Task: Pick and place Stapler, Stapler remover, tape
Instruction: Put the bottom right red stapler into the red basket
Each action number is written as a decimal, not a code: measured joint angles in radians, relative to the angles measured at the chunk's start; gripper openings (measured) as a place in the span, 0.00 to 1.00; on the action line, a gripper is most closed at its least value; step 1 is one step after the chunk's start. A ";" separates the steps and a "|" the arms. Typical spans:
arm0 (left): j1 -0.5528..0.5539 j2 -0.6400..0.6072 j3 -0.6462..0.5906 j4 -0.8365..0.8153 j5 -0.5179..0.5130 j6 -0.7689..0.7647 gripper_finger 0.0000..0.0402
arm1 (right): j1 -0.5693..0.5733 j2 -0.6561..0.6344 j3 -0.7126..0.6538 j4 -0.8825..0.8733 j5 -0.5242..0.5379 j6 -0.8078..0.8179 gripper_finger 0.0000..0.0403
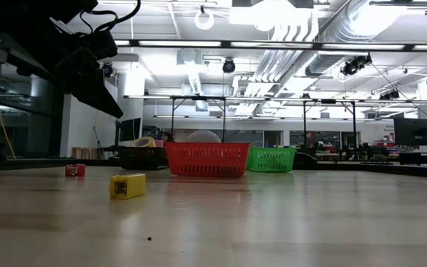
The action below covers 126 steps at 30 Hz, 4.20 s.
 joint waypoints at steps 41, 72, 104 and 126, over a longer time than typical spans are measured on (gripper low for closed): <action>0.000 0.000 0.000 -0.008 0.001 0.000 0.25 | 0.025 -0.230 -0.348 0.359 0.011 0.074 0.76; 0.000 0.000 0.000 -0.007 -0.002 0.000 0.25 | 0.013 -0.150 -0.402 0.508 -0.026 -0.090 0.76; 0.000 0.000 0.000 -0.007 -0.004 0.000 0.25 | -0.040 -0.143 -0.375 0.481 -0.040 -0.152 0.76; 0.000 0.000 0.000 -0.007 0.000 0.000 0.25 | -0.041 -0.144 -0.373 0.525 -0.022 -0.132 0.57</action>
